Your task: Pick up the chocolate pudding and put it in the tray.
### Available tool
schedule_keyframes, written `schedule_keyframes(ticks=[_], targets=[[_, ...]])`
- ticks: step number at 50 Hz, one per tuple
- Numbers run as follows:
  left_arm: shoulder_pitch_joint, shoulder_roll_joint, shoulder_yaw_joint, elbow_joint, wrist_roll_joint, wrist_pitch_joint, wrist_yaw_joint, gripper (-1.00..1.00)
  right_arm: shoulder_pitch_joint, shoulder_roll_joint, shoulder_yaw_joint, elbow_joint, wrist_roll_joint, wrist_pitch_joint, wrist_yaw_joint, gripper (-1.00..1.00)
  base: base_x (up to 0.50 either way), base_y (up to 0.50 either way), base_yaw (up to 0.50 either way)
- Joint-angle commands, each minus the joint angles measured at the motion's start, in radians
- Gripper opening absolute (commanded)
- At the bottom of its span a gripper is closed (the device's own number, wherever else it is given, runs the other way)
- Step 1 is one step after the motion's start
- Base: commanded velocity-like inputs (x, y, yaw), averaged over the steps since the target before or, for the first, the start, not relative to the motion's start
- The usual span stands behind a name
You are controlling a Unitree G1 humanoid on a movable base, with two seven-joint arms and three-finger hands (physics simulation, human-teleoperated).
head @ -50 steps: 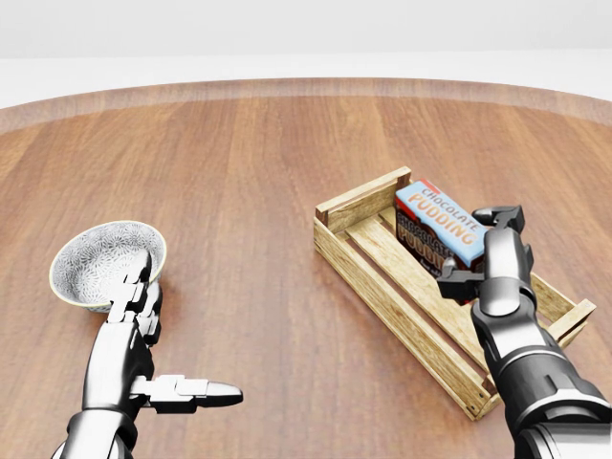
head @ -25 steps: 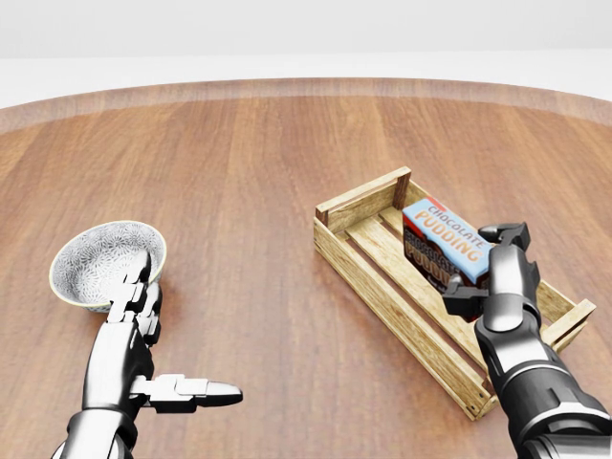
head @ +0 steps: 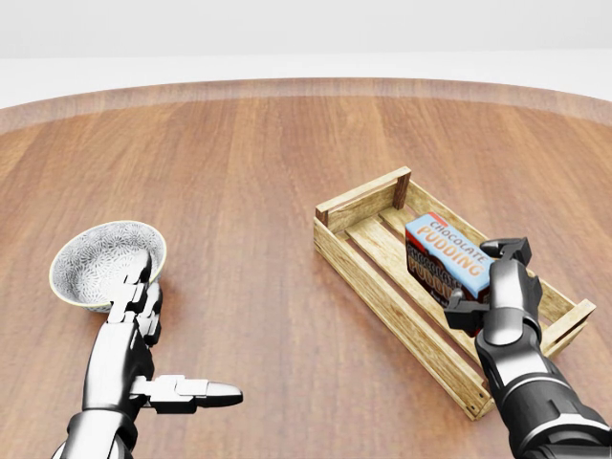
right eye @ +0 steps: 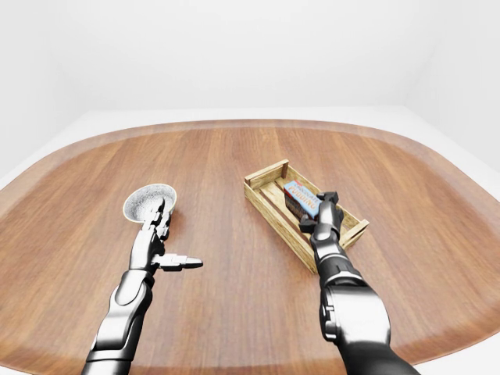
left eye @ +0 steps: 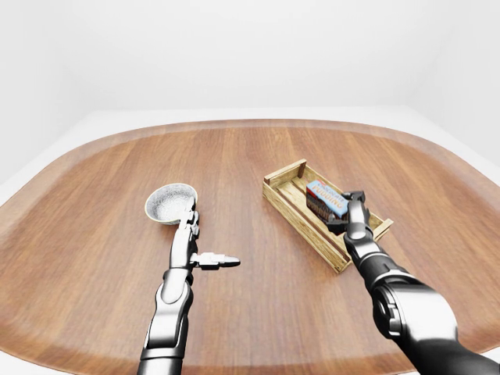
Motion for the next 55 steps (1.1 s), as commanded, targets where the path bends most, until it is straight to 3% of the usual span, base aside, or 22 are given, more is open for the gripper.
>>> schedule_keyframes(ticks=[1,55], targets=[[0.003,-0.001,0.002,-0.007,-0.008,0.008,-0.005,1.0,0.01,0.002,-0.004,0.003,0.012,0.0,-0.03,-1.0,0.0,0.0,0.0],[-0.001,-0.001,0.003,-0.01,-0.01,0.015,-0.004,1.0,0.041,0.008,-0.01,0.008,0.0,0.0,-0.038,-1.0,0.0,0.0,0.0]])
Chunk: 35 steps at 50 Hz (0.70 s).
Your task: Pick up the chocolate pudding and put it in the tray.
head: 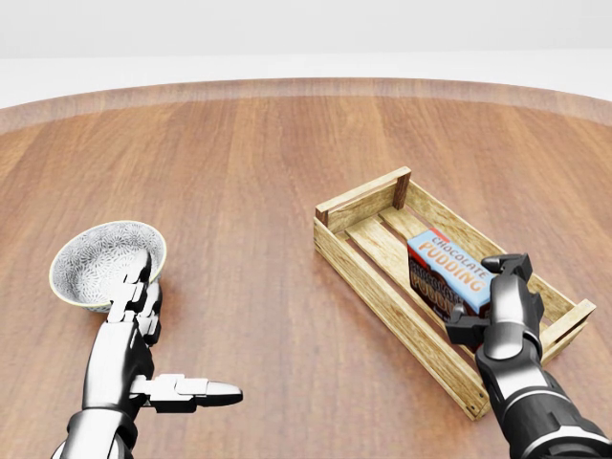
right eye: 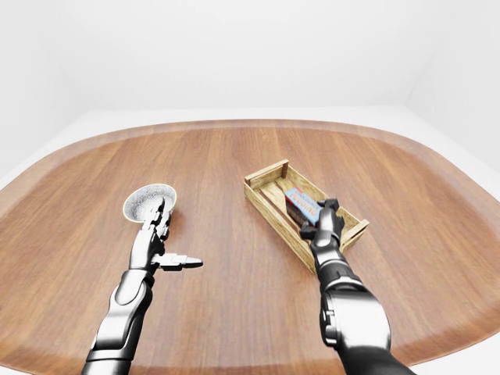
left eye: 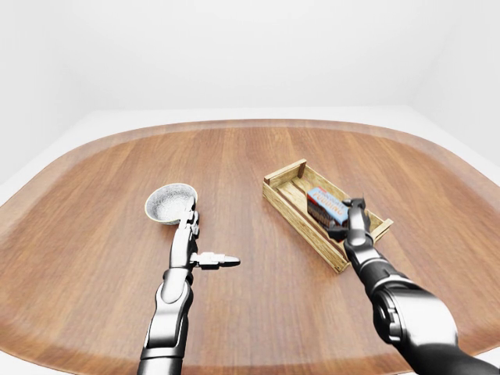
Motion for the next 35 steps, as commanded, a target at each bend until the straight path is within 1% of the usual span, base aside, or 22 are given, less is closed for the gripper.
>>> schedule_keyframes(ticks=[1,27,29,30,31,32,34,35], targets=[[0.002,-0.001,0.002,-0.009,-0.009,0.01,-0.005,1.0,0.004,0.001,-0.001,0.002,0.014,0.0,-0.028,-1.0,0.0,0.0,0.0],[0.002,-0.001,0.003,-0.009,-0.009,0.01,-0.004,1.0,0.006,0.0,-0.002,0.002,0.013,0.0,-0.029,-1.0,0.0,0.0,0.0],[0.002,-0.001,0.002,-0.009,-0.009,0.01,-0.005,1.0,0.027,0.008,0.0,0.007,0.005,0.0,-0.044,-1.0,0.0,0.0,0.0],[0.002,-0.001,0.002,-0.009,-0.009,0.01,-0.005,1.0,0.008,0.0,-0.005,0.002,0.011,0.0,-0.03,-1.0,0.0,0.0,0.0],[0.002,-0.001,0.002,-0.009,-0.009,0.01,-0.005,1.0,0.005,-0.001,-0.005,0.002,0.012,0.0,-0.028,-0.95,0.0,0.0,0.0],[0.002,-0.001,0.002,-0.009,-0.009,0.01,-0.005,1.0,0.005,-0.001,-0.004,0.002,0.012,0.0,-0.028,-0.77,0.0,0.0,0.0],[0.002,-0.001,0.002,-0.009,-0.009,0.01,-0.005,1.0,0.006,0.0,-0.002,0.002,0.012,0.0,-0.029,-0.55,0.0,0.0,0.0],[0.002,-0.001,0.002,-0.009,-0.009,0.01,-0.005,1.0,0.005,0.0,-0.002,0.002,0.012,0.0,-0.029,-0.2,0.0,0.0,0.0]])
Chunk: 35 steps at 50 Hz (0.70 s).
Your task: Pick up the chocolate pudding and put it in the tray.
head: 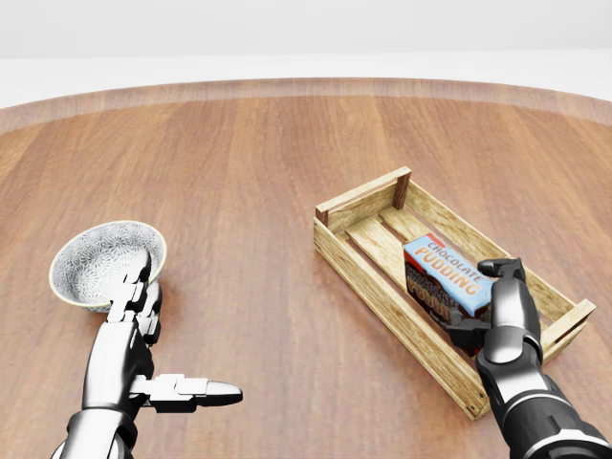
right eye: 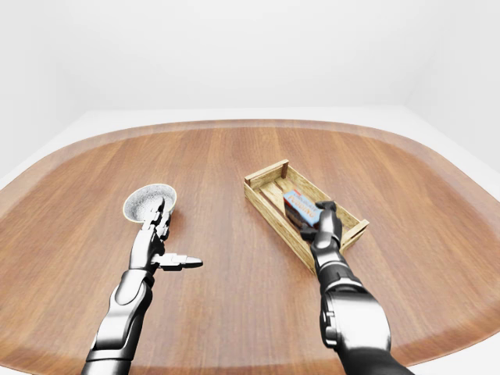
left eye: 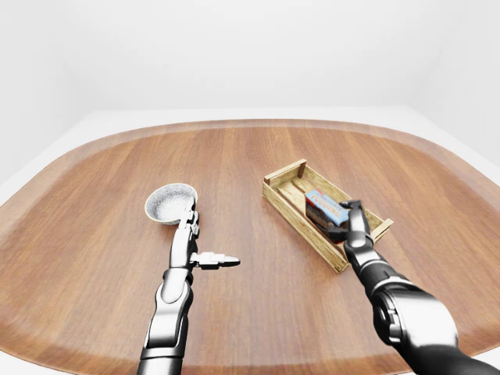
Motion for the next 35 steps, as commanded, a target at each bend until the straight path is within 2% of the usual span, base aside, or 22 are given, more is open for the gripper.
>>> schedule_keyframes(ticks=[1,2,3,4,24,28,33,35], targets=[[0.002,-0.001,0.002,-0.008,-0.009,0.01,-0.005,1.0,-0.006,-0.002,0.0,0.0,0.016,0.0,-0.018,0.29,0.0,0.0,0.0],[0.002,-0.001,0.002,-0.008,-0.009,0.01,-0.005,1.0,-0.006,-0.002,0.0,0.0,0.017,0.0,-0.017,0.55,0.0,0.0,0.0],[0.002,-0.001,0.002,-0.008,-0.009,0.01,-0.005,1.0,-0.005,-0.002,0.0,0.0,0.016,0.0,-0.019,0.93,0.0,0.0,0.0],[0.002,-0.001,0.002,-0.008,-0.009,0.009,-0.005,1.0,-0.004,-0.001,0.0,0.001,0.016,0.0,-0.019,1.0,0.0,0.0,0.0],[0.002,-0.001,0.002,-0.008,-0.009,0.01,-0.005,1.0,-0.001,0.0,0.001,0.0,0.013,0.0,-0.026,1.0,0.0,0.0,0.0],[0.002,-0.001,0.002,-0.008,-0.009,0.01,-0.005,1.0,0.01,-0.002,0.014,0.001,-0.015,0.0,-0.088,1.0,0.0,0.0,0.0],[0.002,-0.001,0.002,-0.008,-0.009,0.009,-0.005,1.0,-0.036,-0.036,0.041,-0.014,-0.061,0.0,-0.183,1.0,0.0,0.0,0.0],[0.002,-0.001,0.002,-0.008,-0.008,0.01,-0.005,1.0,-0.046,-0.046,0.058,-0.016,-0.092,0.0,-0.183,1.0,0.0,0.0,0.0]])
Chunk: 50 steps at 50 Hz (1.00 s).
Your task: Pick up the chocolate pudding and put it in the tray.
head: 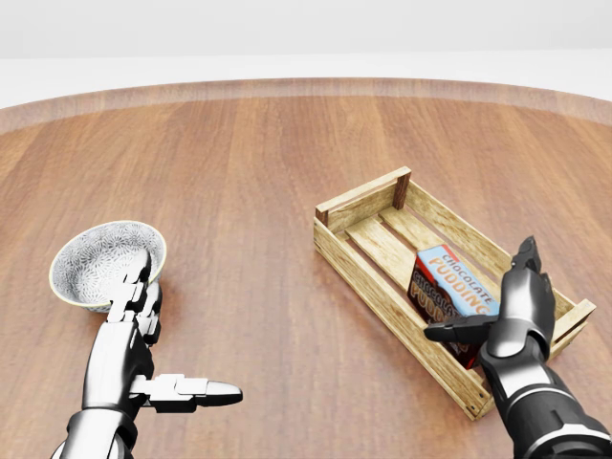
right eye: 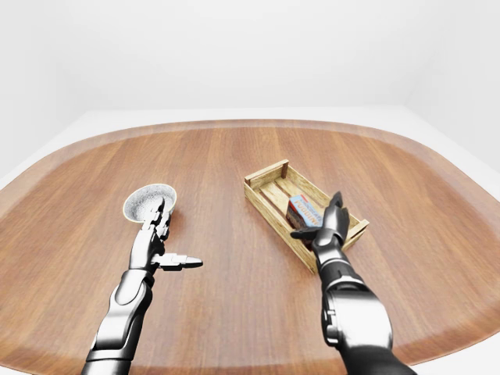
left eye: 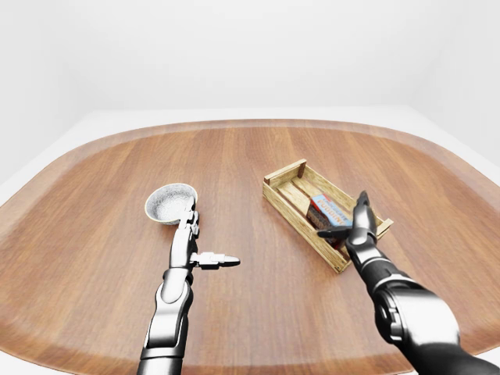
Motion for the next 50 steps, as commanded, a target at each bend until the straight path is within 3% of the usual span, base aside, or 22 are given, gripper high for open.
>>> schedule_keyframes(ticks=[1,36,50], targets=[[0.002,-0.001,0.002,-0.008,-0.009,0.01,-0.005,1.0,-0.036,-0.037,0.048,-0.011,-0.091,0.0,-0.094,1.0,0.0,0.0,0.0],[0.002,-0.001,0.002,-0.008,-0.008,0.01,-0.005,1.0,-0.088,-0.109,0.097,-0.081,-0.261,0.0,-0.094,1.0,0.0,0.0,0.0],[0.002,-0.001,0.002,-0.008,-0.009,0.01,-0.005,1.0,-0.084,-0.129,0.082,-0.159,-0.258,0.0,-0.094,1.0,0.0,0.0,0.0]])
